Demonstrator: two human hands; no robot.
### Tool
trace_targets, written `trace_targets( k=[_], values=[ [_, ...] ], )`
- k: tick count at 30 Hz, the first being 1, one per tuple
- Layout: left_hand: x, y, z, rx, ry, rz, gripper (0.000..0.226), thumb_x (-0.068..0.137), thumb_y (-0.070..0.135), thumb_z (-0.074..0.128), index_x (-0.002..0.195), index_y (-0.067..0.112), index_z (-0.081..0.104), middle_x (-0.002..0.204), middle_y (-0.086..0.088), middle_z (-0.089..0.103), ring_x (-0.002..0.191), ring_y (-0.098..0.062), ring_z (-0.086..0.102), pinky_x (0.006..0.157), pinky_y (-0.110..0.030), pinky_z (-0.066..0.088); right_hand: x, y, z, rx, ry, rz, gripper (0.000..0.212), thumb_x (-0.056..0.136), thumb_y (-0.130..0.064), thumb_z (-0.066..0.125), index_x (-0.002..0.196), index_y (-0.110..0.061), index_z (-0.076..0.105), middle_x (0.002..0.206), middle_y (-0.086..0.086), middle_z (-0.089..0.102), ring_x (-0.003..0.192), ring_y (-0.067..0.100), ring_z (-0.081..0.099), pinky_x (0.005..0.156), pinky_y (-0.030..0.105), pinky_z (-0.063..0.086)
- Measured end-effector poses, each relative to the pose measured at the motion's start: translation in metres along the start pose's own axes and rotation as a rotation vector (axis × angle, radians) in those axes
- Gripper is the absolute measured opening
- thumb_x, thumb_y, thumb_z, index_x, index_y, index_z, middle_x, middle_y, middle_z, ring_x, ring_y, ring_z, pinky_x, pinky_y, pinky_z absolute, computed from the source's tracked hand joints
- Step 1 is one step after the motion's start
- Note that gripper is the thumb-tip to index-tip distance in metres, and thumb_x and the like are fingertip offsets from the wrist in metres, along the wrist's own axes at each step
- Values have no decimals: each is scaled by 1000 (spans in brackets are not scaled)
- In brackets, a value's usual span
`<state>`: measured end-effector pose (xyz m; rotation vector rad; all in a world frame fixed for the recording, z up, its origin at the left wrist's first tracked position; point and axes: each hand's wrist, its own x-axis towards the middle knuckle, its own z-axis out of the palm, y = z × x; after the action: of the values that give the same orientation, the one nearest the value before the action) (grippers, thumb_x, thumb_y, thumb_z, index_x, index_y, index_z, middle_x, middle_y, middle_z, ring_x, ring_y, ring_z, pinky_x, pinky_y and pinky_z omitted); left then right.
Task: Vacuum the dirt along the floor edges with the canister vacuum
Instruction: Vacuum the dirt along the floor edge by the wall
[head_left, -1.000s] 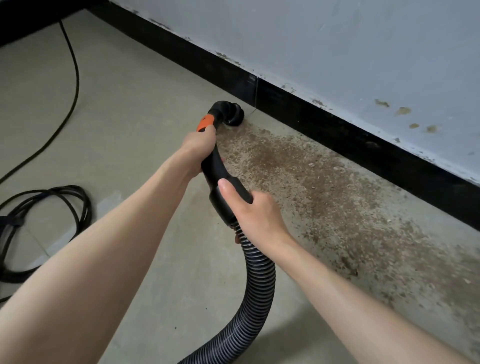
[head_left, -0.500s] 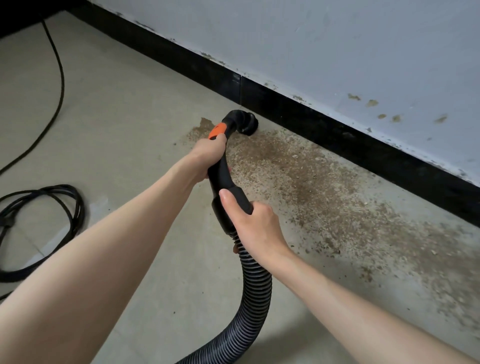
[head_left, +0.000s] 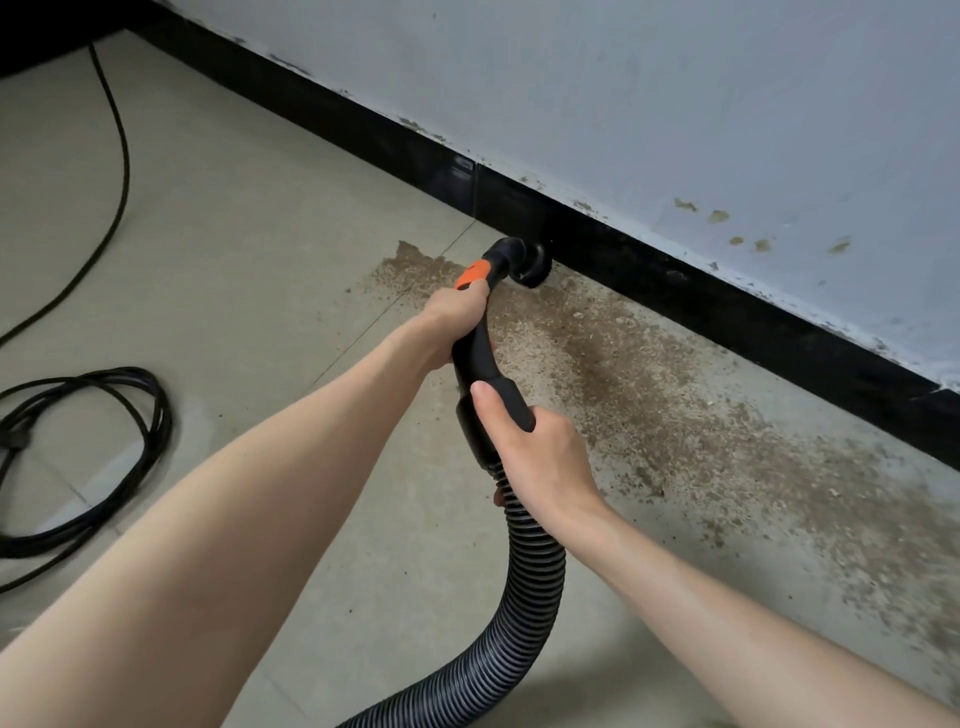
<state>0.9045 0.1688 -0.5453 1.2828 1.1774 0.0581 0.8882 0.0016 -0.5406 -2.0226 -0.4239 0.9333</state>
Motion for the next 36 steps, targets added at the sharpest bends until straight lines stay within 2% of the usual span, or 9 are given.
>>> trace_targets(
  k=[2,6,12,16,20,22,25,31,36],
  values=[
    [0,0,-6,-44,26,11,45,99,36,41,127,1,40,84,-12,54,62,-23,55,45,-24,48,0,-3,0,-15,-6,-35,53,84,-67,56,66,-17,49,61,-1,55,42,15,59,42,22,39],
    [-2,1,-37,-139,155,46,51,97,40,43,131,2,40,102,-14,54,87,-29,55,89,-41,52,2,-18,7,-81,-59,-138,53,83,-67,56,64,-19,47,60,-4,55,46,13,59,44,22,38],
    [-32,-28,-95,-339,336,22,45,96,46,41,121,9,43,85,-10,53,73,-27,55,70,-35,49,-5,-38,32,-167,-242,-267,51,84,-62,61,62,-18,49,61,1,58,68,33,67,62,41,53],
    [-60,-68,-107,-506,483,-28,57,94,48,41,133,7,42,96,-17,61,77,-31,62,75,-37,50,-15,-31,38,-319,-359,-339,50,83,-64,60,60,-21,47,61,-3,56,62,22,59,58,32,46],
    [-78,-101,-106,-615,560,-67,58,94,45,40,139,9,37,118,-20,61,58,-22,59,57,-32,46,-19,-17,38,-407,-432,-366,52,81,-66,59,55,-23,46,56,-10,53,56,10,51,54,28,38],
    [-81,-110,-104,-647,579,-97,57,94,47,40,139,12,37,112,-15,62,57,-22,61,56,-31,47,-19,-10,37,-414,-443,-365,53,79,-67,60,53,-23,47,50,-13,51,49,2,47,48,22,36],
    [-81,-115,-98,-663,611,-140,52,95,45,41,137,14,37,89,-8,58,59,-23,63,59,-31,50,-17,-4,34,-384,-458,-353,51,73,-72,57,50,-27,52,44,-18,51,44,-1,47,42,14,33],
    [-68,-109,-86,-566,625,-170,45,94,41,40,131,15,38,113,-11,58,91,-33,66,88,-43,52,-5,7,26,-331,-457,-337,45,83,-65,60,45,-41,53,41,-21,45,42,-2,44,42,12,30],
    [-55,-98,-74,-577,587,-175,44,95,40,40,128,12,36,82,-4,52,66,-25,65,58,-30,49,7,15,20,-281,-409,-291,56,79,-67,62,45,-26,46,41,-17,43,42,1,40,46,18,31]
  ],
)
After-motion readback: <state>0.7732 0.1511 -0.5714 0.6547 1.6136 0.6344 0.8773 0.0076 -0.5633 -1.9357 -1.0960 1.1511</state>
